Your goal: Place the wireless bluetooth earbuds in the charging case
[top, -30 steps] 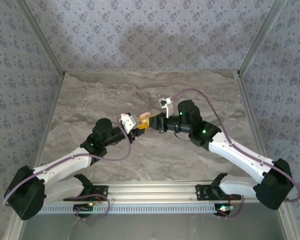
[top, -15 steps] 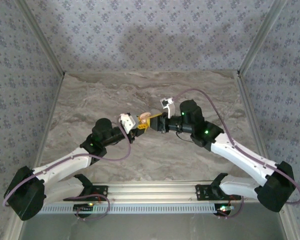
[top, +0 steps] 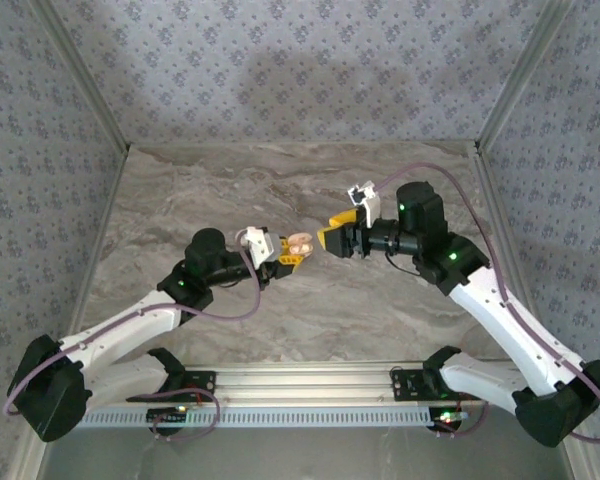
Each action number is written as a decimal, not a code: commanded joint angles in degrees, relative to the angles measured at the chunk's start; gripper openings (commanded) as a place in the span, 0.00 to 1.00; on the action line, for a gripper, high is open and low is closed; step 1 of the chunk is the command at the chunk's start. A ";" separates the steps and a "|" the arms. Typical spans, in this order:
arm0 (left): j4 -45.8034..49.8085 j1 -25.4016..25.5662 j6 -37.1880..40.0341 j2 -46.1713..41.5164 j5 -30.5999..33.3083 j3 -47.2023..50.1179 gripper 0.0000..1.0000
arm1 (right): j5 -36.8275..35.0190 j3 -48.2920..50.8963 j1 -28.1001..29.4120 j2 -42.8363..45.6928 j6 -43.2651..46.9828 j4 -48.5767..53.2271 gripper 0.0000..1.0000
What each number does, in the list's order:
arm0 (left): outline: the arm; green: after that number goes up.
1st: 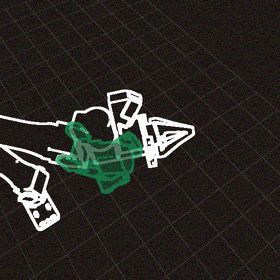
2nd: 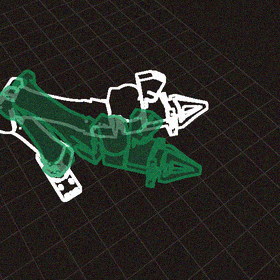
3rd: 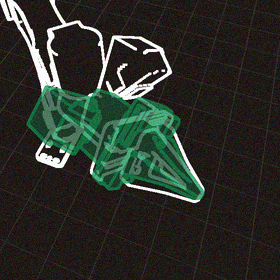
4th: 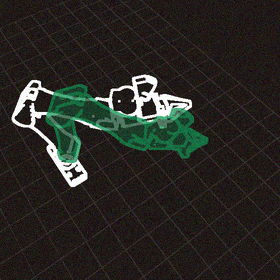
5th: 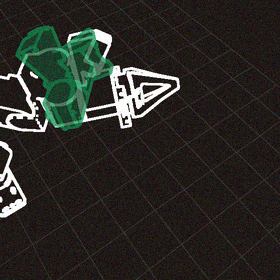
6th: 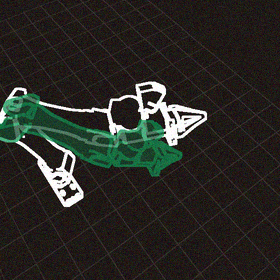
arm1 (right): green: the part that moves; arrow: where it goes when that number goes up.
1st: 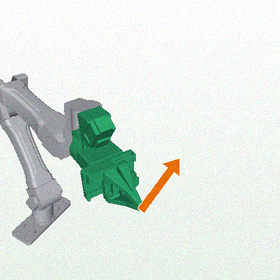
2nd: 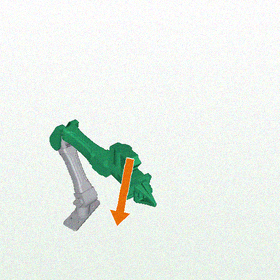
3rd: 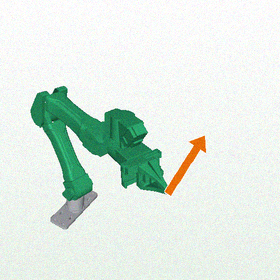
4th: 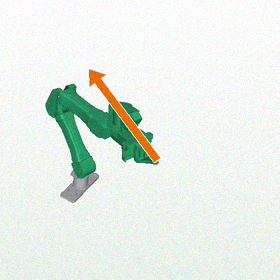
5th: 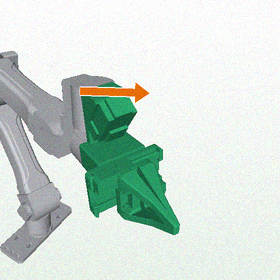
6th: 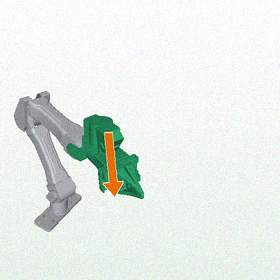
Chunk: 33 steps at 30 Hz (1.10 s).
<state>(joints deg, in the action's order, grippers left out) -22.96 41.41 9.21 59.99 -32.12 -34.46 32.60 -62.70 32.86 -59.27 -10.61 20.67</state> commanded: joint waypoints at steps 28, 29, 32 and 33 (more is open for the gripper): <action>16.50 2.69 11.18 1.54 -6.11 -8.70 0.13 | 0.30 -11.74 6.86 -9.66 62.41 26.06 0.79; 16.46 2.71 11.17 1.54 -6.09 -8.69 0.13 | 0.65 -11.70 6.95 -10.08 62.40 25.87 0.79; 16.37 2.72 11.10 1.54 -6.11 -8.69 0.13 | 1.49 -11.79 7.22 -10.99 62.46 25.34 0.78; 16.37 2.78 11.09 1.54 -6.11 -8.70 0.13 | 1.71 -11.83 7.21 -11.17 62.39 25.17 0.78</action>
<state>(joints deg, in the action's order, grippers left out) -6.20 43.68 19.07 61.30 -36.67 -41.32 32.60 -72.47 39.59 -69.91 50.04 45.71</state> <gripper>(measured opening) 0.230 0.782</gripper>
